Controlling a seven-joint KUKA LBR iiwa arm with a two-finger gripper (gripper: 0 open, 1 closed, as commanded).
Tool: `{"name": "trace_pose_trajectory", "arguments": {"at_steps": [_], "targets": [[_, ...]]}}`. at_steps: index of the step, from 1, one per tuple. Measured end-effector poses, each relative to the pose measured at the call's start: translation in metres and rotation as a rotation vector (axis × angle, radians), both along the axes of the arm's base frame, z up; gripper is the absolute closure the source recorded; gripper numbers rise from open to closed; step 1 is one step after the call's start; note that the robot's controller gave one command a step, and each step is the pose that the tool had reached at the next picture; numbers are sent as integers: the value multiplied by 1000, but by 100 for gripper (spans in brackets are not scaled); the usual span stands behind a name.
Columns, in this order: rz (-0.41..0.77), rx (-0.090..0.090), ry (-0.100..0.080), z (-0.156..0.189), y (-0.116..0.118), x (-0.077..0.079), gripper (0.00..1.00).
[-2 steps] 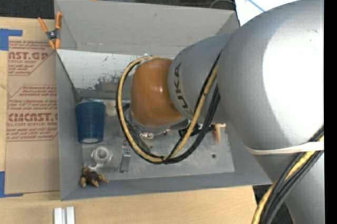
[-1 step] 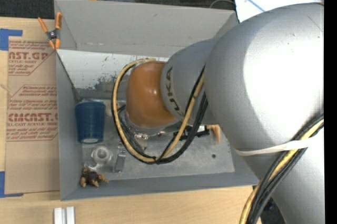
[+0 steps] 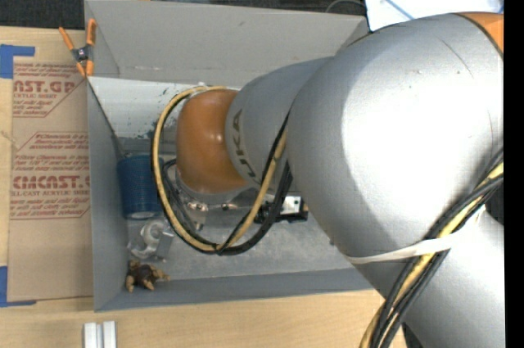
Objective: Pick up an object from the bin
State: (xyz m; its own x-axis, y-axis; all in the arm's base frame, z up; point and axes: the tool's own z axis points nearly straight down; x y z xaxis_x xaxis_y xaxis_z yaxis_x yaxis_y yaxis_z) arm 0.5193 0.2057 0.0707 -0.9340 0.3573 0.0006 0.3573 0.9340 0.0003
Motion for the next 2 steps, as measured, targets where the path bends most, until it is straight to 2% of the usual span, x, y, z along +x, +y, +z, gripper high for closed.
{"name": "trace_pose_trajectory", "arguments": {"at_steps": [1,2], "targets": [[27,0,6,60,-2,-18,0],[-33,7,-8,61,4,-10,0]]}}
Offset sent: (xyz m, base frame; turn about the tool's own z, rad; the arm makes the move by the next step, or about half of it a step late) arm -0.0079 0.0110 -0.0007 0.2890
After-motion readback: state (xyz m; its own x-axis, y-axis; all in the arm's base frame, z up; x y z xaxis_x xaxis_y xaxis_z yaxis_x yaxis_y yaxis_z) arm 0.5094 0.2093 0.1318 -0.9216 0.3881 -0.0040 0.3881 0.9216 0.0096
